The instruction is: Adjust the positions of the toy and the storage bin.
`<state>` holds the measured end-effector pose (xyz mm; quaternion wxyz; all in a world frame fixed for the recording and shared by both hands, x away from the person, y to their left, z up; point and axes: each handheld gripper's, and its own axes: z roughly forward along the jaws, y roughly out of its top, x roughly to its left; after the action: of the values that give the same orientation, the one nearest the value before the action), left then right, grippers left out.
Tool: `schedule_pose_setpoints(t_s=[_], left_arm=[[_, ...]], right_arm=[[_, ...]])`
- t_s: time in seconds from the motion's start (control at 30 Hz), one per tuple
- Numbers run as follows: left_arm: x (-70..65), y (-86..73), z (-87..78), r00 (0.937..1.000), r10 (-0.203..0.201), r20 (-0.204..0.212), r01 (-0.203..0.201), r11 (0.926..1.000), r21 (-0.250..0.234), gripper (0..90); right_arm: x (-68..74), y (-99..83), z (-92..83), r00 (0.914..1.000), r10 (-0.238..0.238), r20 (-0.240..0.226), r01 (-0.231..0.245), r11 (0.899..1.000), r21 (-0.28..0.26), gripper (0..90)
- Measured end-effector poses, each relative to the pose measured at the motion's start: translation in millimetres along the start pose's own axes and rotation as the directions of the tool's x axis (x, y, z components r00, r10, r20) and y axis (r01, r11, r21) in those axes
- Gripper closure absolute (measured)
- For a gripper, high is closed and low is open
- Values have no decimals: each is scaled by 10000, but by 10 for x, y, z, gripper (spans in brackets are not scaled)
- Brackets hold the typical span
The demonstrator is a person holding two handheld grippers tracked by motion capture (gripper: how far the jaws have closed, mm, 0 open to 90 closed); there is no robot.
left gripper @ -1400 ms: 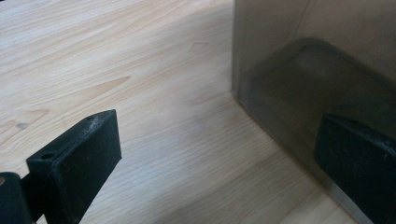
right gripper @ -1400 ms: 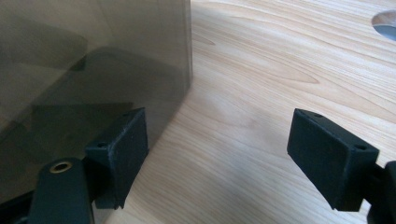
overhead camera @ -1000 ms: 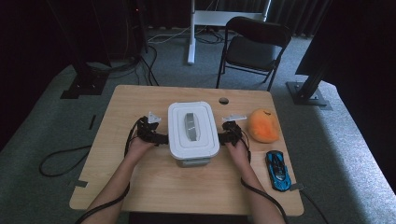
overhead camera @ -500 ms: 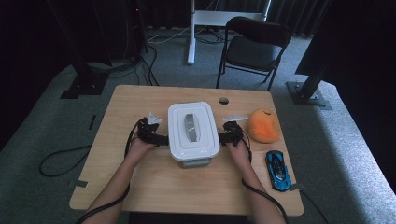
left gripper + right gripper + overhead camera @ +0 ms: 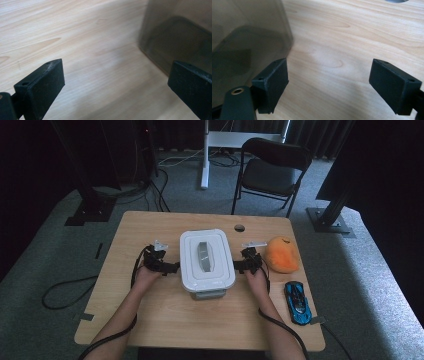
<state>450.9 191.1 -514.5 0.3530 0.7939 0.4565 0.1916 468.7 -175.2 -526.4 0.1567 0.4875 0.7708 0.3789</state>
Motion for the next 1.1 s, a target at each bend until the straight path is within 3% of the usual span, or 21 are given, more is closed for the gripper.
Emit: schedule_pose_setpoints(t_s=[0.1,0.4,0.6,0.67,0.93,1.1], left_arm=[[50,18,14,9999,-148,-33,148,9999,-64,12],[13,103,32,9999,-100,14,100,9997,-201,12],[-84,117,45,9996,81,260,-73,9995,-306,12],[-108,119,44,9998,200,97,-197,9994,-287,12],[-175,103,-27,9997,242,72,-240,9991,-340,13],[-208,88,-82,9994,338,117,-335,9991,-264,14]], right_arm=[[-1,53,19,9998,-189,115,188,9998,23,137],[-5,103,65,9996,150,-259,-155,9997,-207,134],[82,119,73,9993,-176,-333,169,9996,-210,139],[77,118,64,9986,-187,-491,175,9995,-251,141],[94,118,35,9973,-315,-660,294,9990,-335,184],[122,119,12,9959,-634,-650,614,9976,-317,198]])
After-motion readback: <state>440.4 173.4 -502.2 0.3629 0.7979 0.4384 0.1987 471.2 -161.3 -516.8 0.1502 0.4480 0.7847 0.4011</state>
